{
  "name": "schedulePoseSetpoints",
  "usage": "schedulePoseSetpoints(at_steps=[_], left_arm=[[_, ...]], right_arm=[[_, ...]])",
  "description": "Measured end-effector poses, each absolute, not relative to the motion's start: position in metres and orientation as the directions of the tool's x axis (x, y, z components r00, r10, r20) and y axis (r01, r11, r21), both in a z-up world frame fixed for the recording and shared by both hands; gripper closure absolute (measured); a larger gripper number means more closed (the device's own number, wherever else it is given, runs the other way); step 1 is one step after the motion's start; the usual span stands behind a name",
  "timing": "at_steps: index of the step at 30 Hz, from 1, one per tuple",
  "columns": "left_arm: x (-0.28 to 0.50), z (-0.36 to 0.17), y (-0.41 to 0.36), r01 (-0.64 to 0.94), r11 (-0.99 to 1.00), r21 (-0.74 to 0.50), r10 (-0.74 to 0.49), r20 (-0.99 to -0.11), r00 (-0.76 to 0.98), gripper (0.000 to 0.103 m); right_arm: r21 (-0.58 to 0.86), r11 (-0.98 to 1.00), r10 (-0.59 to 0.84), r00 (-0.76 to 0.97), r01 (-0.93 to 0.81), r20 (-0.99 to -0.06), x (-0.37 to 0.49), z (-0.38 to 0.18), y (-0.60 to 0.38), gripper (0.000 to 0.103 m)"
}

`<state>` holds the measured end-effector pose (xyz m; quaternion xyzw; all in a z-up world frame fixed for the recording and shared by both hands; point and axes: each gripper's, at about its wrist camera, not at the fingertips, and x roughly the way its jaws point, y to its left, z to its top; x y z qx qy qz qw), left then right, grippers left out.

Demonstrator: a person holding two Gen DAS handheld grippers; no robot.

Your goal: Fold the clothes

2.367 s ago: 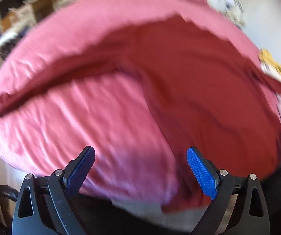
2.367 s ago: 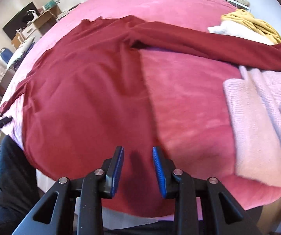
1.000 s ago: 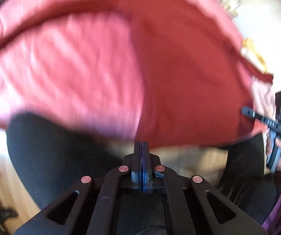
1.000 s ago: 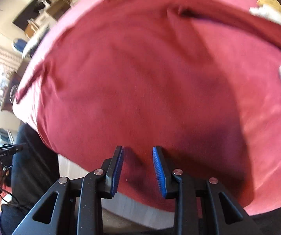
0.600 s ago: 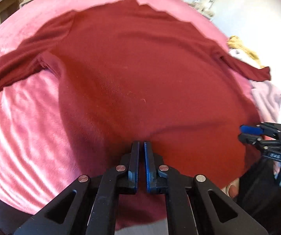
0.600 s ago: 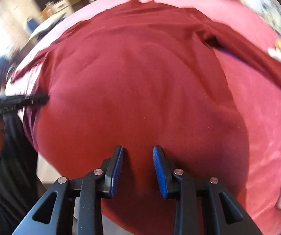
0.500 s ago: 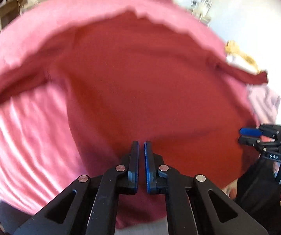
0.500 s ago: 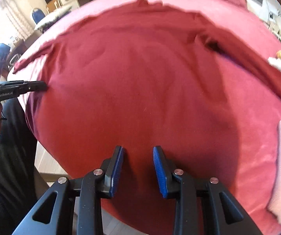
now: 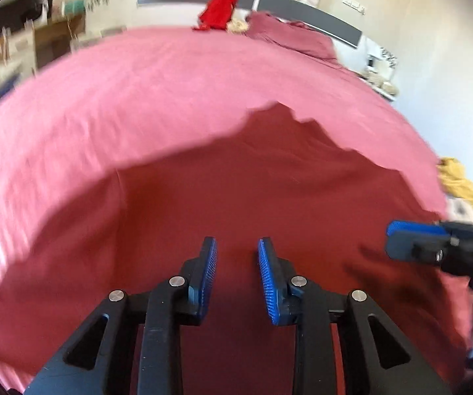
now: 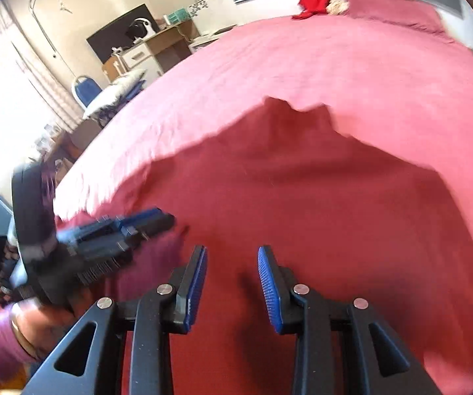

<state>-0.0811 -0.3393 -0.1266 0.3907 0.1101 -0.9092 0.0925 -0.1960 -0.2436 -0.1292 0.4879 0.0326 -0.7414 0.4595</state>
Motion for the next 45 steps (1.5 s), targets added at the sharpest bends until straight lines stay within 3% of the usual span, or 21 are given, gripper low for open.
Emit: schedulePoseSetpoints(at_steps=[2, 5, 7, 12, 14, 15, 18, 21, 24, 27, 30, 31, 33, 36, 39, 40, 42, 45], left_arm=[[-0.093, -0.138, -0.353, 0.258, -0.964, -0.064, -0.132, -0.727, -0.674, 0.074], [-0.103, -0.147, -0.371, 0.233, -0.966, -0.110, -0.094, -0.693, -0.715, 0.071], [-0.115, -0.151, -0.385, 0.245, -0.955, -0.168, -0.065, -0.686, -0.725, 0.071], [-0.116, -0.156, -0.401, 0.246, -0.935, -0.257, -0.013, -0.666, -0.745, 0.071], [-0.113, -0.155, -0.404, 0.241, -0.928, -0.284, 0.006, -0.659, -0.752, 0.071], [-0.113, -0.154, -0.404, 0.241, -0.927, -0.288, 0.009, -0.658, -0.753, 0.071], [-0.117, -0.155, -0.400, 0.245, -0.932, -0.269, -0.006, -0.662, -0.749, 0.071], [-0.123, -0.155, -0.392, 0.251, -0.942, -0.222, -0.038, -0.674, -0.737, 0.071], [-0.128, -0.151, -0.383, 0.257, -0.952, -0.168, -0.072, -0.691, -0.719, 0.071], [-0.127, -0.137, -0.370, 0.296, -0.948, -0.117, -0.124, -0.721, -0.682, 0.070], [-0.105, -0.135, -0.356, 0.353, -0.891, -0.284, -0.068, -0.686, -0.724, 0.066], [-0.098, -0.139, -0.350, 0.364, -0.870, -0.332, -0.050, -0.677, -0.734, 0.061], [-0.088, -0.147, -0.339, 0.378, -0.865, -0.331, -0.071, -0.664, -0.745, 0.060], [-0.077, -0.151, -0.334, 0.366, -0.869, -0.333, -0.083, -0.630, -0.772, 0.056], [-0.078, -0.157, -0.340, 0.354, -0.855, -0.378, -0.049, -0.622, -0.782, 0.054], [-0.079, -0.158, -0.341, 0.352, -0.852, -0.388, -0.040, -0.621, -0.783, 0.053], [-0.081, -0.158, -0.340, 0.348, -0.856, -0.383, -0.043, -0.618, -0.785, 0.052], [-0.083, -0.159, -0.336, 0.341, -0.864, -0.370, -0.045, -0.618, -0.785, 0.047]], right_arm=[[0.423, -0.571, -0.638, -0.055, 0.703, -0.768, -0.218, -0.143, -0.267, 0.071], [0.434, -0.580, -0.600, -0.001, 0.690, -0.800, -0.253, -0.168, -0.295, 0.074], [0.451, -0.563, -0.633, -0.011, 0.692, -0.774, -0.277, -0.170, -0.302, 0.085], [0.477, -0.656, -0.655, -0.128, 0.585, -0.745, -0.339, -0.172, -0.304, 0.100], [0.501, -0.673, -0.677, -0.181, 0.544, -0.714, -0.343, -0.162, -0.293, 0.089], [0.535, -0.665, -0.704, -0.199, 0.521, -0.681, -0.338, -0.155, -0.282, 0.072], [0.628, -0.602, -0.775, -0.170, 0.494, -0.609, -0.311, -0.149, -0.258, 0.072], [0.629, -0.573, -0.755, -0.040, 0.525, -0.655, -0.278, -0.172, -0.256, 0.073], [0.597, -0.628, -0.731, -0.116, 0.498, -0.672, -0.275, -0.183, -0.237, 0.086], [0.558, -0.710, -0.691, -0.271, 0.429, -0.671, -0.268, -0.154, -0.195, 0.070], [0.618, -0.646, -0.757, -0.270, 0.448, -0.595, -0.244, -0.138, -0.156, 0.071], [0.606, -0.664, -0.740, -0.270, 0.438, -0.616, -0.239, -0.142, -0.144, 0.070], [0.561, -0.727, -0.678, -0.284, 0.397, -0.678, -0.238, -0.160, -0.115, 0.071], [0.547, -0.785, -0.619, -0.331, 0.291, -0.712, -0.253, -0.183, -0.061, 0.103], [0.579, -0.798, -0.588, -0.425, 0.166, -0.688, -0.264, -0.180, 0.004, 0.102], [0.570, -0.811, -0.560, -0.459, 0.133, -0.690, -0.265, -0.172, 0.023, 0.088], [0.561, -0.822, -0.525, -0.511, 0.098, -0.681, -0.262, -0.154, 0.058, 0.079], [0.586, -0.803, -0.532, -0.575, 0.109, -0.622, -0.240, -0.121, 0.116, 0.078]])
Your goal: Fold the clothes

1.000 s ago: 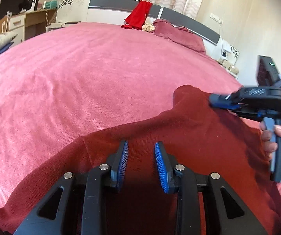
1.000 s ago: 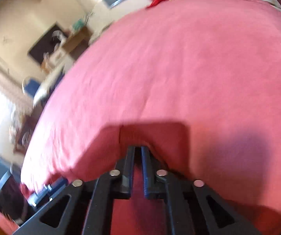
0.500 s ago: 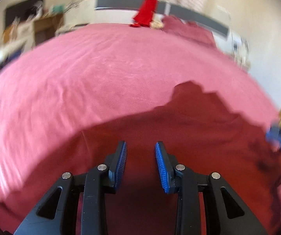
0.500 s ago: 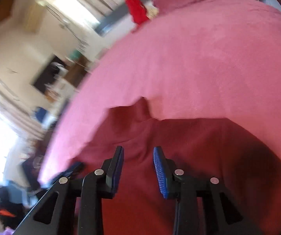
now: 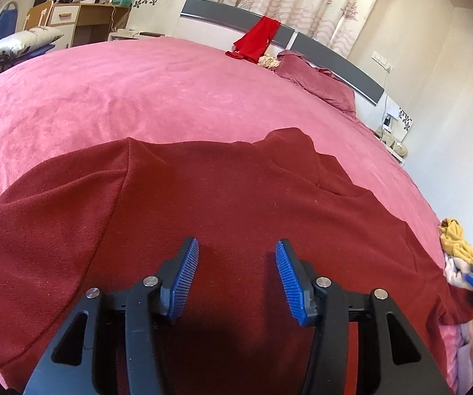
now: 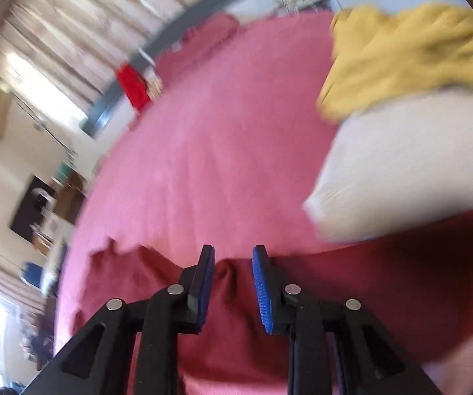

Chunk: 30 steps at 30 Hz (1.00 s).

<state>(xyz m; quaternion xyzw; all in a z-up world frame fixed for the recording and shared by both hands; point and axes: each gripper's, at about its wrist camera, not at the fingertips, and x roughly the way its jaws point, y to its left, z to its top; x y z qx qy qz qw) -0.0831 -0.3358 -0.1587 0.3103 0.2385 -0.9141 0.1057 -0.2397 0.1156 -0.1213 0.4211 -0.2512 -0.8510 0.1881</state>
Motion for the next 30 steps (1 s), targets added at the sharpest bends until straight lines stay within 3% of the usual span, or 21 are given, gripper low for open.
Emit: schedulePoseSetpoints(at_steps=[6, 12, 19, 20, 22, 23, 27, 30], left_arm=[[-0.084, -0.158, -0.333, 0.328, -0.867, -0.376, -0.033, -0.612, -0.790, 0.043], [-0.085, -0.158, -0.332, 0.331, -0.865, -0.377, -0.036, -0.611, -0.790, 0.043], [-0.086, -0.158, -0.332, 0.332, -0.867, -0.372, -0.038, -0.614, -0.788, 0.043], [-0.086, -0.158, -0.332, 0.333, -0.867, -0.370, -0.040, -0.615, -0.787, 0.043], [-0.087, -0.158, -0.331, 0.334, -0.870, -0.364, -0.043, -0.618, -0.785, 0.042], [-0.087, -0.159, -0.331, 0.334, -0.870, -0.363, -0.043, -0.619, -0.785, 0.042], [-0.088, -0.159, -0.330, 0.317, -0.873, -0.369, -0.027, -0.614, -0.789, 0.036], [-0.088, -0.160, -0.331, 0.307, -0.870, -0.385, -0.012, -0.607, -0.795, 0.034]], right_arm=[[0.385, -0.922, -0.261, -0.688, -0.030, -0.677, -0.196, -0.054, 0.227, 0.070], [0.386, -0.888, -0.132, -0.666, -0.250, -0.734, -0.194, -0.047, 0.310, 0.068], [0.474, -0.814, -0.191, -0.617, -0.335, -0.763, -0.226, -0.076, 0.353, 0.068], [0.505, -0.799, -0.218, -0.625, -0.327, -0.750, -0.229, -0.079, 0.355, 0.070], [0.567, -0.764, -0.261, -0.657, -0.307, -0.707, -0.226, -0.078, 0.352, 0.093], [0.596, -0.746, -0.278, -0.674, -0.298, -0.685, -0.223, -0.076, 0.349, 0.097], [0.690, -0.688, -0.353, -0.728, -0.223, -0.588, -0.204, -0.051, 0.332, 0.099], [0.728, -0.682, -0.453, -0.740, -0.073, -0.498, -0.191, -0.007, 0.288, 0.099]])
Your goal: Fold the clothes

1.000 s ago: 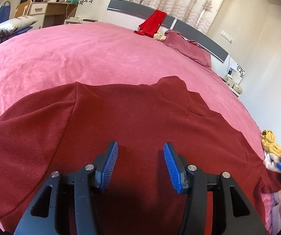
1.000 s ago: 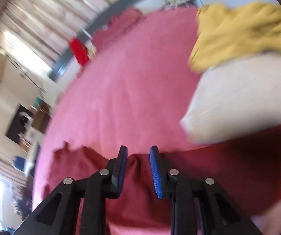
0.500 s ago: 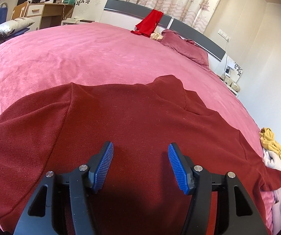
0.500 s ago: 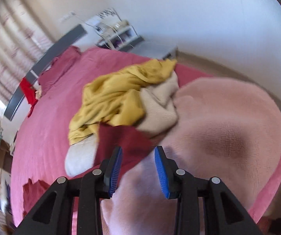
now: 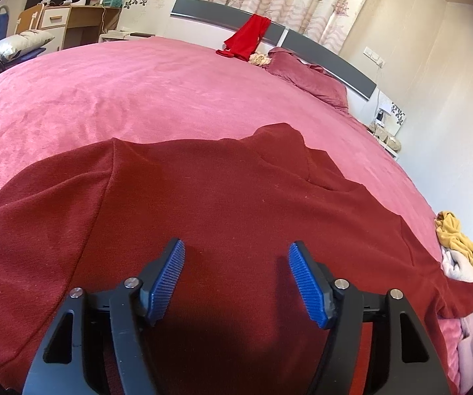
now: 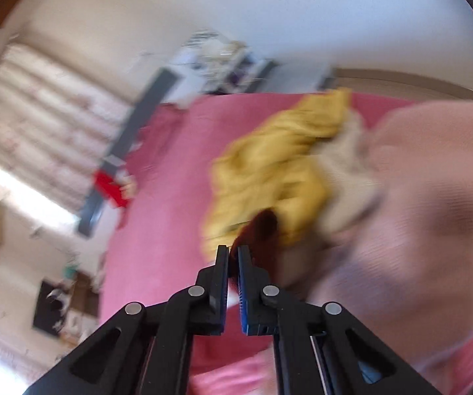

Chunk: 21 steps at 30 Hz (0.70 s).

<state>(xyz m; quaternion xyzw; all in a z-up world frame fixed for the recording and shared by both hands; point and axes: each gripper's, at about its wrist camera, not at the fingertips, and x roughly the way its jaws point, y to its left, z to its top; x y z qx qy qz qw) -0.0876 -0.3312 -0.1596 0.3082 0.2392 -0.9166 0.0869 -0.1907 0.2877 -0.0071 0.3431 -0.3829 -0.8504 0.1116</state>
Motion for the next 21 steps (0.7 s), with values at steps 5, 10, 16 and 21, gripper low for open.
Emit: schedulePoseSetpoints(at_steps=[5, 10, 16, 21], left_arm=[[-0.084, -0.153, -0.335, 0.309, -0.853, -0.420, 0.009, -0.604, -0.797, 0.034], [-0.048, -0.142, -0.340, 0.366, -0.779, -0.510, 0.021, -0.603, -0.797, 0.034], [0.024, -0.163, -0.350, 0.391, -0.654, -0.648, 0.008, -0.522, -0.853, 0.034], [0.023, -0.168, -0.332, 0.323, -0.754, -0.572, 0.034, -0.525, -0.850, 0.023]], right_arm=[[0.761, -0.617, -0.644, -0.685, 0.200, -0.342, -0.184, 0.057, 0.157, 0.099], [0.688, -0.489, -0.847, -0.482, 0.536, -0.226, -0.184, 0.107, -0.054, 0.099], [0.701, -0.284, -0.955, -0.129, 0.654, -0.266, -0.137, 0.058, -0.264, 0.087], [0.492, -0.496, -0.818, -0.195, 0.716, -0.541, -0.100, -0.027, -0.255, 0.080]])
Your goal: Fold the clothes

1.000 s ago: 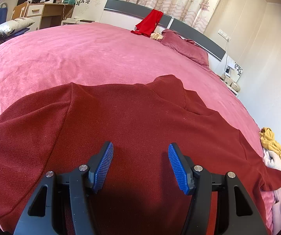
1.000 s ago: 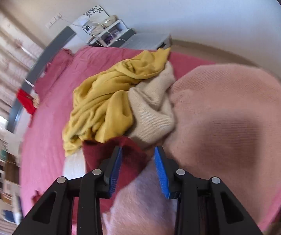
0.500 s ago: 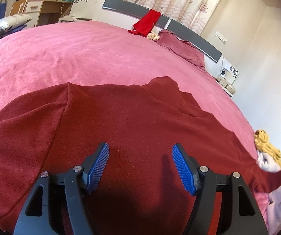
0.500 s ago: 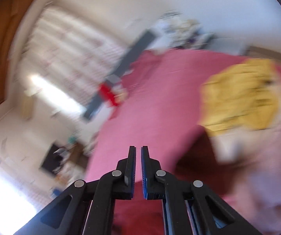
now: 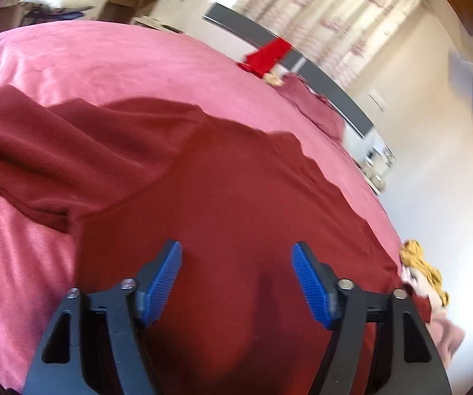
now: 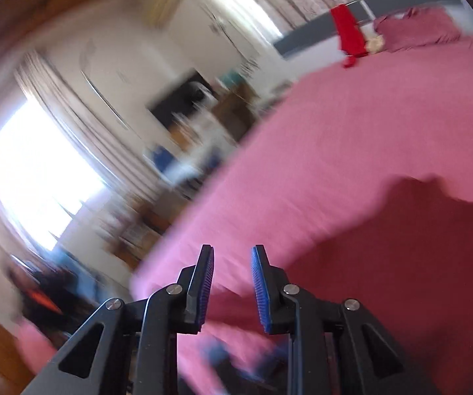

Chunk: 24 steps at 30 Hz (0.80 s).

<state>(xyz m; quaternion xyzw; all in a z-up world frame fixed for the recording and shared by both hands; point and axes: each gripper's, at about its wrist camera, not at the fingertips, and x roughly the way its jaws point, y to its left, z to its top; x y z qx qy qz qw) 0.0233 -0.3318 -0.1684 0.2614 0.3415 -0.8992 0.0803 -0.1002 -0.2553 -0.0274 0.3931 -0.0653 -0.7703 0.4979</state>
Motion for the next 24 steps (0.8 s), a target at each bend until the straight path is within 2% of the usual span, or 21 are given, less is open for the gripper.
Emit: schedulePoseSetpoints(at_steps=[2, 4, 7, 10, 15, 18, 21, 22, 23, 24], left_arm=[[0.020, -0.170, -0.332, 0.327, -0.756, -0.567, 0.036, -0.535, -0.844, 0.023], [0.019, -0.170, -0.332, 0.331, -0.762, -0.557, 0.031, -0.541, -0.841, 0.023], [0.020, -0.172, -0.334, 0.322, -0.756, -0.569, 0.039, -0.530, -0.847, 0.023], [0.020, -0.173, -0.335, 0.319, -0.753, -0.575, 0.042, -0.527, -0.849, 0.023], [0.020, -0.174, -0.334, 0.326, -0.758, -0.565, 0.036, -0.536, -0.844, 0.023], [0.018, -0.175, -0.334, 0.329, -0.760, -0.561, 0.035, -0.540, -0.841, 0.023], [0.017, -0.175, -0.334, 0.330, -0.763, -0.556, 0.034, -0.544, -0.838, 0.023], [0.017, -0.175, -0.334, 0.330, -0.763, -0.556, 0.034, -0.544, -0.838, 0.023], [0.017, -0.175, -0.334, 0.329, -0.763, -0.556, 0.035, -0.544, -0.838, 0.023], [0.016, -0.175, -0.334, 0.329, -0.763, -0.556, 0.035, -0.544, -0.838, 0.023]], right_arm=[[0.334, -0.644, -0.687, -0.329, 0.688, -0.648, -0.110, -0.060, -0.209, 0.079], [0.220, -0.778, -0.533, -0.432, 0.588, -0.728, -0.135, -0.087, -0.149, 0.079], [0.124, -0.887, -0.356, -0.491, 0.444, -0.795, -0.179, -0.109, -0.057, 0.078], [-0.052, -0.915, -0.177, -0.516, 0.399, -0.838, -0.214, -0.122, 0.007, 0.075], [-0.097, -0.845, -0.179, -0.449, 0.526, -0.875, -0.234, -0.142, 0.037, 0.074], [-0.219, -0.780, -0.120, -0.483, 0.586, -0.867, -0.231, -0.146, 0.018, 0.076], [-0.254, -0.725, -0.076, -0.441, 0.640, -0.894, -0.234, -0.159, 0.003, 0.077], [-0.263, -0.708, -0.054, -0.422, 0.655, -0.905, -0.237, -0.166, 0.000, 0.079], [-0.278, -0.705, -0.027, -0.416, 0.652, -0.909, -0.241, -0.172, -0.001, 0.090], [-0.273, -0.724, -0.018, -0.413, 0.634, -0.911, -0.245, -0.171, 0.001, 0.096]])
